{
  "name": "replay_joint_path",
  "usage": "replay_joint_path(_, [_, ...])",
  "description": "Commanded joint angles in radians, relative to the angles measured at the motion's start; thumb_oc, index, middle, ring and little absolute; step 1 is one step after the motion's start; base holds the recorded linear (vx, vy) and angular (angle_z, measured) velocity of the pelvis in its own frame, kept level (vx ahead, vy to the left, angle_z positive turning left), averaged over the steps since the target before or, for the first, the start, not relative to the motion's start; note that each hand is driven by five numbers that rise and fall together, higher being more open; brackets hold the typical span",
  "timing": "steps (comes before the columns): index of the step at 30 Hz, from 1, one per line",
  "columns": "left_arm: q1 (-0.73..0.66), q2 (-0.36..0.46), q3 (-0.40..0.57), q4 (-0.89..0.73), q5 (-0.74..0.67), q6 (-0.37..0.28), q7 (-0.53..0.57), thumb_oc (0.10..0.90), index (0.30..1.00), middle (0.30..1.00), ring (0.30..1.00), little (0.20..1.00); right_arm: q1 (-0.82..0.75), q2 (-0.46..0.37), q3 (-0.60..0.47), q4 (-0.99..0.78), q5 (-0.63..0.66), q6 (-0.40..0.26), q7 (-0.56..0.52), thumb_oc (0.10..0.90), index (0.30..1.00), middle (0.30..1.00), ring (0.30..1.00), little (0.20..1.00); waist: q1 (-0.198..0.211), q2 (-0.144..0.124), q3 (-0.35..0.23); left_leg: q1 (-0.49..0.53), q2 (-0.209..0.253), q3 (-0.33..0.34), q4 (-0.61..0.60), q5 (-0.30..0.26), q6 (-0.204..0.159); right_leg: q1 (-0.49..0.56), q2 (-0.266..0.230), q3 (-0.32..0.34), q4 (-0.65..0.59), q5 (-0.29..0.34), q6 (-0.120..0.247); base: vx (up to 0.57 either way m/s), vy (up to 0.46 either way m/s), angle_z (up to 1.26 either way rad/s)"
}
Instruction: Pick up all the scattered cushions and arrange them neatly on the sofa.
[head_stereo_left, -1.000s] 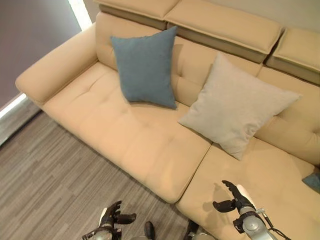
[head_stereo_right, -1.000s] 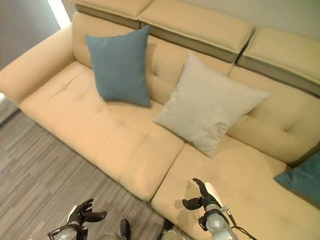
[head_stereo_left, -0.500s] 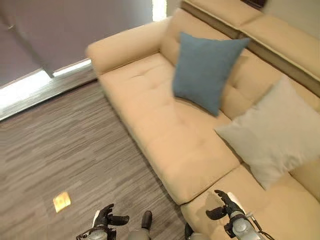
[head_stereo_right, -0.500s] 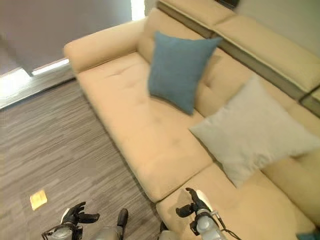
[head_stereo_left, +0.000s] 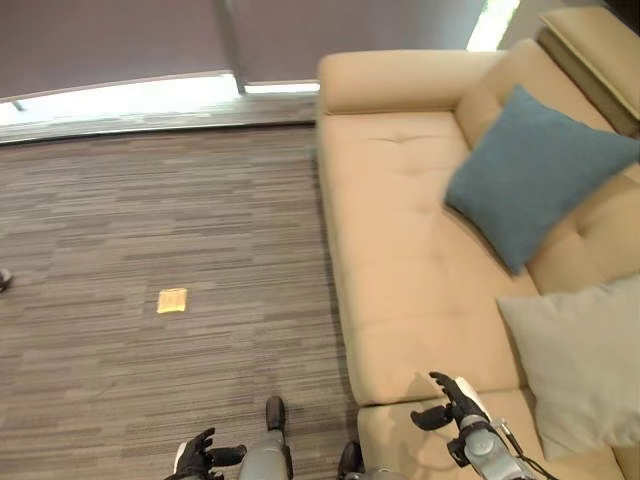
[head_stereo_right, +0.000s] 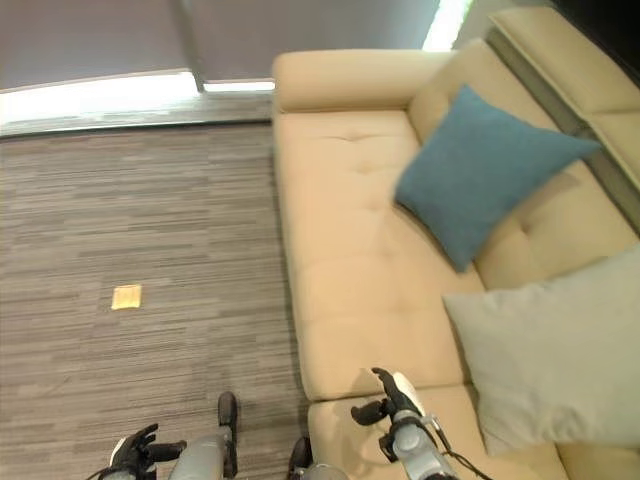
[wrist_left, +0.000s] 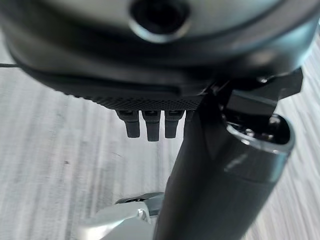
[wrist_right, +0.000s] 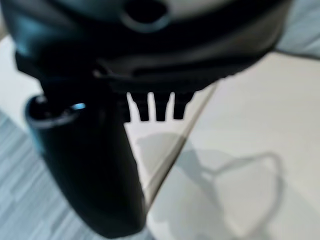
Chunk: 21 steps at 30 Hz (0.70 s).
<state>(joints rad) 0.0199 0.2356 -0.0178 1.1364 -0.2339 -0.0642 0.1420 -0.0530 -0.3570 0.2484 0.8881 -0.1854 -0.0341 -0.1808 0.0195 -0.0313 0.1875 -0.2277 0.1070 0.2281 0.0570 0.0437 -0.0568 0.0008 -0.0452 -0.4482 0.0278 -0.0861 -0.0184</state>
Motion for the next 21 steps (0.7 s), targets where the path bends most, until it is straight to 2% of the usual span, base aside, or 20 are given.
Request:
replay_joint_path(1, [-0.012,0.030,0.005,-0.023,0.019,-0.016,-0.003,0.800,0.900,0.900,0.900,0.900,-0.036,-0.024,-0.029,-0.039,0.021,-0.021,-0.040,0.800,0.900,0.900,0.900,0.900,-0.008,-0.050,-0.019,-0.028,-0.012,0.030,0.030,-0.020,0.005,0.017,-0.027,0.111,-0.033,-0.065,0.066,0.16,0.113,0.64])
replay_joint_path(7, [-0.002,0.038,0.010,-0.009,0.043,-0.007,-0.005,0.800,0.900,0.900,0.900,0.900,-0.052,-0.001,-0.007,-0.034,0.003,-0.013,-0.031,0.800,0.900,0.900,0.900,0.900,0.017,-0.082,-0.034,-0.023,-0.043,-0.009,0.059,-0.071,0.031,0.047,-0.052,0.102,0.005,-0.086,0.079,0.18,0.137,0.40])
replay_joint_path(9, [-0.001,0.044,0.012,-0.015,0.040,-0.005,-0.008,0.800,0.900,0.900,0.900,0.900,-0.050,0.014,-0.012,-0.035,-0.001,-0.009,-0.027,0.800,0.900,0.900,0.900,0.900,0.031,-0.095,-0.045,0.001,-0.078,-0.037,0.050,-0.095,0.057,0.033,-0.093,0.096,0.120,-0.096,0.098,0.21,0.228,0.06])
replay_joint_path(10, [0.000,0.044,0.012,-0.015,0.040,-0.005,-0.008,0.800,0.900,0.900,0.900,0.900,-0.049,0.014,-0.012,-0.035,-0.001,-0.009,-0.027,0.800,0.900,0.900,0.900,0.900,0.031,-0.096,-0.045,0.001,-0.079,-0.037,0.049,-0.095,0.058,0.031,-0.095,0.096,0.123,-0.097,0.099,0.15,0.141,0.12])
replay_joint_path(11, [0.000,0.049,0.014,-0.020,0.043,-0.004,-0.007,0.800,0.900,0.900,0.900,0.900,-0.045,0.021,-0.013,-0.035,-0.003,-0.006,-0.022,0.800,0.900,0.900,0.900,0.900,0.031,-0.098,-0.049,0.021,-0.090,-0.044,0.036,-0.100,0.067,0.015,-0.114,0.092,0.180,-0.090,0.109,0.22,0.215,0.18])
replay_joint_path(12, [-0.004,0.059,0.010,-0.029,0.045,-0.003,-0.008,0.800,0.900,0.900,0.900,0.900,-0.039,0.028,-0.011,-0.040,-0.008,-0.003,-0.018,0.800,0.900,0.900,0.900,0.900,0.024,-0.098,-0.043,0.061,-0.110,-0.059,0.011,-0.110,0.084,-0.023,-0.155,0.091,0.318,-0.038,0.134,0.22,0.217,0.26])
replay_joint_path(13, [-0.005,0.060,0.011,-0.029,0.045,-0.003,-0.008,0.800,0.900,0.900,0.900,0.900,-0.039,0.028,-0.011,-0.040,-0.009,-0.003,-0.018,0.800,0.900,0.900,0.900,0.900,0.024,-0.099,-0.043,0.061,-0.113,-0.059,0.010,-0.110,0.086,-0.025,-0.157,0.092,0.321,-0.039,0.136,0.22,0.228,0.40])
replay_joint_path(14, [-0.010,0.067,0.008,-0.036,0.046,-0.001,-0.005,0.800,0.900,0.900,0.900,0.900,-0.041,0.030,-0.007,-0.045,-0.011,0.001,-0.015,0.800,0.900,0.900,0.900,0.900,0.017,-0.097,-0.036,0.077,-0.121,-0.070,-0.001,-0.111,0.095,-0.050,-0.170,0.109,0.390,-0.003,0.142,0.05,0.115,0.52])
replay_joint_path(15, [-0.016,0.073,0.004,-0.042,0.049,-0.003,-0.003,0.800,0.900,0.900,0.900,0.900,-0.040,0.033,-0.006,-0.050,-0.011,0.000,-0.018,0.800,0.900,0.900,0.900,0.900,0.012,-0.086,-0.031,0.081,-0.115,-0.071,-0.012,-0.094,0.103,-0.080,-0.162,0.121,0.434,0.028,0.136,0.11,0.151,0.52])
replay_joint_path(16, [-0.019,0.076,0.001,-0.049,0.049,-0.004,-0.002,0.800,0.900,0.900,0.900,0.900,-0.036,0.038,-0.004,-0.055,-0.009,-0.002,-0.018,0.800,0.900,0.900,0.900,0.900,0.007,-0.078,-0.024,0.098,-0.113,-0.081,-0.025,-0.095,0.105,-0.112,-0.155,0.144,0.484,0.028,0.135,0.12,0.120,0.55])
replay_joint_path(18, [-0.029,0.079,-0.009,-0.058,0.050,-0.004,0.000,0.800,0.900,0.900,0.900,0.900,-0.037,0.042,-0.001,-0.056,-0.005,-0.002,-0.018,0.800,0.900,0.900,0.900,0.900,-0.005,-0.065,-0.013,0.136,-0.115,-0.111,-0.045,-0.098,0.102,-0.158,-0.131,0.176,0.487,0.006,0.119,0.23,0.068,0.73])
replay_joint_path(19, [-0.035,0.080,-0.013,-0.055,0.048,-0.004,0.003,0.800,0.900,0.900,0.900,0.900,-0.046,0.044,0.001,-0.056,0.001,-0.003,-0.020,0.800,0.900,0.900,0.900,0.900,-0.012,-0.062,-0.005,0.154,-0.112,-0.127,-0.051,-0.106,0.096,-0.191,-0.121,0.173,0.418,-0.010,0.109,0.19,0.012,0.63])
replay_joint_path(20, [-0.036,0.080,-0.013,-0.054,0.048,-0.004,0.003,0.800,0.900,0.900,0.900,0.900,-0.046,0.044,0.001,-0.056,0.001,-0.003,-0.020,0.800,0.900,0.900,0.900,0.900,-0.012,-0.062,-0.004,0.155,-0.112,-0.127,-0.051,-0.106,0.096,-0.190,-0.121,0.172,0.417,-0.010,0.109,0.26,-0.023,0.47])
replay_joint_path(21, [-0.041,0.082,-0.018,-0.050,0.044,-0.003,0.001,0.800,0.900,0.900,0.900,0.900,-0.055,0.046,0.005,-0.051,0.009,-0.001,-0.020,0.800,0.900,0.900,0.900,0.900,-0.017,-0.070,0.008,0.166,-0.120,-0.149,-0.039,-0.126,0.094,-0.217,-0.108,0.171,0.329,0.004,0.106,0.12,-0.024,0.14])
